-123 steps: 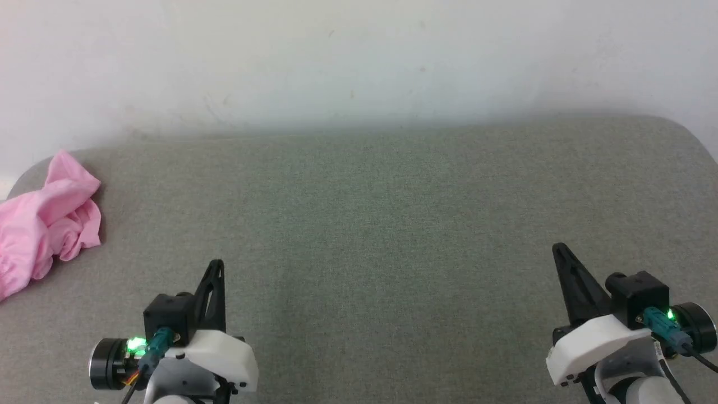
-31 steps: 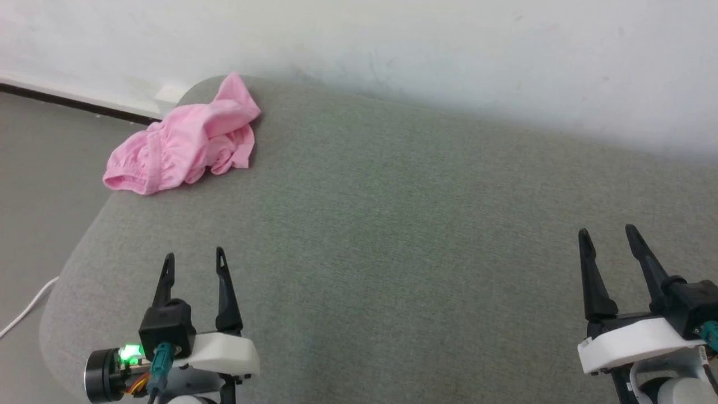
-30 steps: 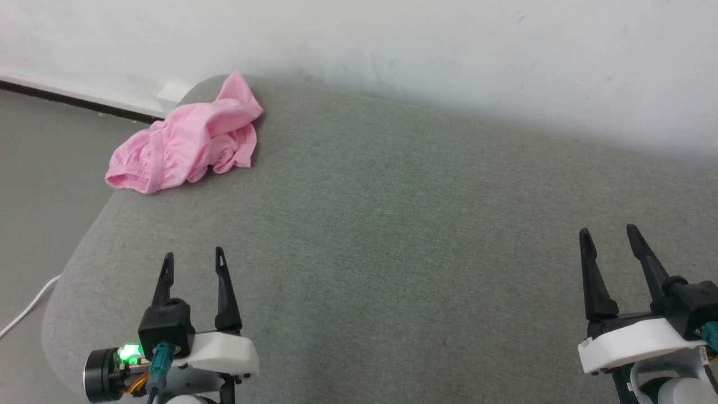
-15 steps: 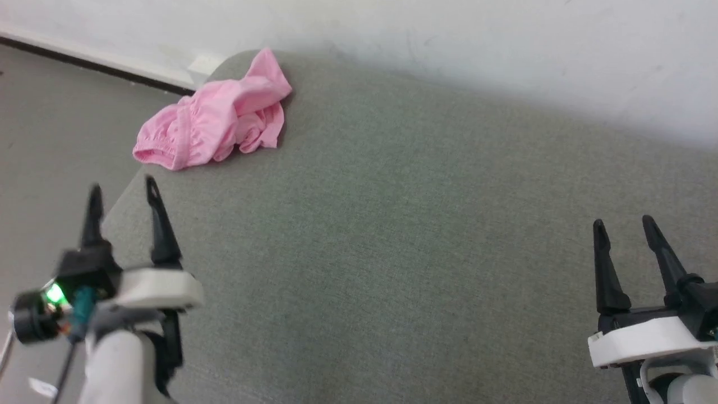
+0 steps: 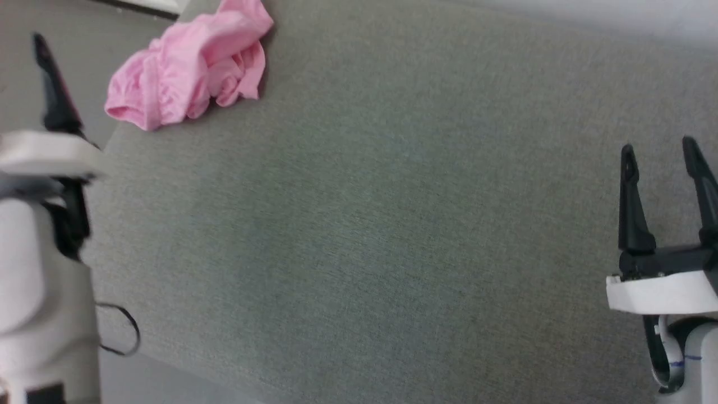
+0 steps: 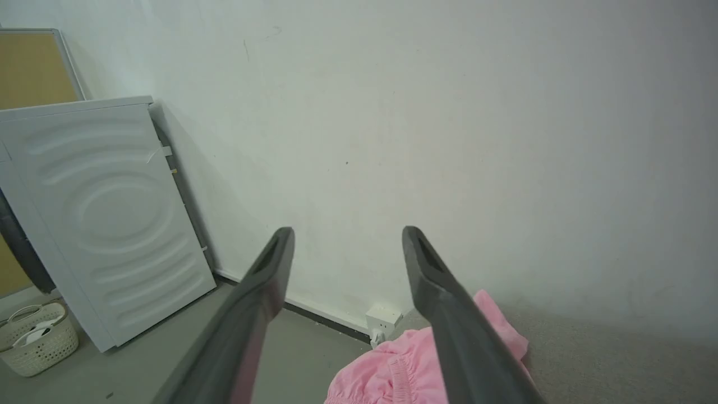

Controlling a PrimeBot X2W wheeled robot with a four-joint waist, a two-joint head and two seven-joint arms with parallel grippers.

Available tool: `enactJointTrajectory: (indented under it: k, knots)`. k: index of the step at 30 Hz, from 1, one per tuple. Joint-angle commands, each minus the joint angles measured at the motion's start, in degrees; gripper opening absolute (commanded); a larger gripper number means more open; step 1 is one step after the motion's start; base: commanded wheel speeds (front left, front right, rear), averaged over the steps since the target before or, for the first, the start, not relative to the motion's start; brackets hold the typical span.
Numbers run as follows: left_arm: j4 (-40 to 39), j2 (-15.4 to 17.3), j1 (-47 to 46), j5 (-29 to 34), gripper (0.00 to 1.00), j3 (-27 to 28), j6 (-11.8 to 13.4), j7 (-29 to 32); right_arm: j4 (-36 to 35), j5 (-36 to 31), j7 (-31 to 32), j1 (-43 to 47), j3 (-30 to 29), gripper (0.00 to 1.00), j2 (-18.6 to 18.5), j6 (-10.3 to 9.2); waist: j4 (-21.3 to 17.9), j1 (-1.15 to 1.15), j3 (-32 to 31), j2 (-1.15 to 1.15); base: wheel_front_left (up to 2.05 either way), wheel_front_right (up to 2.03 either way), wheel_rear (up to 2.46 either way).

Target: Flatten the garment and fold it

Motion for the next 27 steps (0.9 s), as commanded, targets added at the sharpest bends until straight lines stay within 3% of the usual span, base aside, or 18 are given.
enactJointTrajectory:
  k: [1,5,12,16,21,27]
  knots:
    - [2.7,1.6,-3.4,-0.3,1.00,0.5,-0.6,-0.3,-0.9,-0.6,-0.7,-1.4,-0.3,1.00,0.1,-0.10,-1.1,-0.02,6.8,0.00,0.00,0.00,0.00]
    - [11.0,5.6,-12.3,-1.8,1.00,0.2,-3.8,2.5,-3.0,-1.8,-1.2,-3.6,0.0,1.00,0.1,-0.10,-2.0,-0.02,10.8,0.00,0.00,0.00,0.00]
    - [23.5,10.9,-25.3,-4.2,1.00,-4.9,-9.9,17.7,-7.2,-3.8,-2.0,-6.5,0.3,1.00,-0.2,-0.11,-3.4,-0.02,17.1,0.00,0.00,0.00,0.00]
    - [28.6,12.8,-31.4,-8.1,1.00,-9.0,-10.7,27.2,-9.3,-4.8,-2.5,-8.0,1.2,1.00,-0.6,-0.11,-4.3,-0.02,20.3,0.00,0.00,0.00,0.00]
    - [31.8,15.6,-36.1,-17.9,1.00,-14.8,-11.1,38.4,-12.0,-5.7,-3.1,-10.0,2.4,1.00,-0.7,-0.12,-5.5,-0.02,24.0,0.00,0.00,0.00,0.00]
    - [32.8,16.8,-34.1,-28.0,1.00,-20.0,-11.1,49.9,-13.4,-6.0,-3.1,-11.2,3.6,1.00,-0.6,-0.12,-7.7,-0.02,25.3,0.00,0.00,0.00,0.00]
